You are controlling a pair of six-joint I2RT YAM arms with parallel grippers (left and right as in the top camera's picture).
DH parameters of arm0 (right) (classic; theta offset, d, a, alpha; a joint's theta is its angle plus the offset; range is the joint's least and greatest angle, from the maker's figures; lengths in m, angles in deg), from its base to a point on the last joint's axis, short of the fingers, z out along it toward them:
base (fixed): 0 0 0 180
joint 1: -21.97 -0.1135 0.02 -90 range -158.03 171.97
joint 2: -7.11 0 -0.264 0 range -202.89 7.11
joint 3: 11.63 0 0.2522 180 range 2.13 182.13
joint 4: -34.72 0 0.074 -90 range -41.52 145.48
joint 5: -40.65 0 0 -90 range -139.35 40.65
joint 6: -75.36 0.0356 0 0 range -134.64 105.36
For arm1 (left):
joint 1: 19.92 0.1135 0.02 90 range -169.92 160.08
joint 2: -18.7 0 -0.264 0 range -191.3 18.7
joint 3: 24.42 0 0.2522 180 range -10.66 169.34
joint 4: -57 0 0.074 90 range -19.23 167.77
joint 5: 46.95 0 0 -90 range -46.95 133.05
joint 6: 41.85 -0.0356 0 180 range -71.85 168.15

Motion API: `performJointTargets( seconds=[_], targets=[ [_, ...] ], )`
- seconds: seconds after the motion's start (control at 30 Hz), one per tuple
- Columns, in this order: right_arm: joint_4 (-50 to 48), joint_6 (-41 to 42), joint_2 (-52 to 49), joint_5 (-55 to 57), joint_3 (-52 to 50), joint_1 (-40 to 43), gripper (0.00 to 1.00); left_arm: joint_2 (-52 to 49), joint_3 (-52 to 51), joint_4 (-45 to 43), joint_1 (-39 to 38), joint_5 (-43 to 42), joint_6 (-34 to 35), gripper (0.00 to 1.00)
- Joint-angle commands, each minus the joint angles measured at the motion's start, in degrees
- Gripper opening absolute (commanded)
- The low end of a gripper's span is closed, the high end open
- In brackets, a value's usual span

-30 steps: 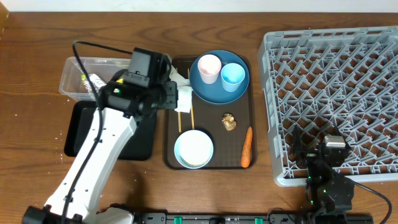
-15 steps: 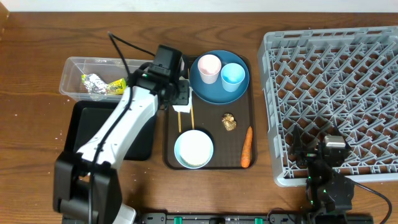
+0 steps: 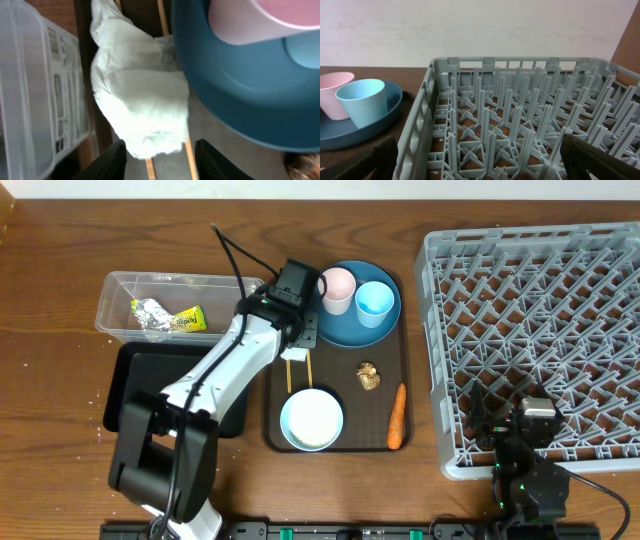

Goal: Sort waste into correct bins and load items into the dishwasher rack
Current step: 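Move the left gripper back to the tray and grasp the white tissue, then carry the tissue left and release it into the clear bin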

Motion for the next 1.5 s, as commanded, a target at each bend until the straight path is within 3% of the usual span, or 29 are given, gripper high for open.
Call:
performJointTargets(
  seconds=[0.0, 0.3, 0.6, 1.13, 1.4, 1.47],
  targets=[
    [0.2, 0.2, 0.0, 0.6, -0.1, 0.4, 0.99, -2.1, -0.3, -0.4, 0.0, 3.1, -1.9, 0.45],
    [0.2, 0.2, 0.0, 0.6, -0.1, 0.4, 0.99, -6.0, -0.3, -3.1, 0.0, 3.1, -3.6, 0.47],
    [0.2, 0.2, 0.1, 0.6, -0.1, 0.4, 0.99, -7.8, -0.3, -4.7, 0.0, 3.0, -5.7, 0.55],
    [0.2, 0.2, 0.0, 0.6, -0.1, 0.4, 0.99, -13.0, -0.3, -6.4, 0.0, 3.0, -5.7, 0.55],
    [0.2, 0.2, 0.0, 0.6, -0.1, 0.4, 0.99, -12.9, -0.3, -6.0, 0.0, 3.1, -5.7, 0.11],
    [0.2, 0.2, 0.0, 0.6, -0.1, 0.4, 0.99, -12.4, -0.3, -5.7, 0.0, 3.1, -5.7, 0.07]
  ],
)
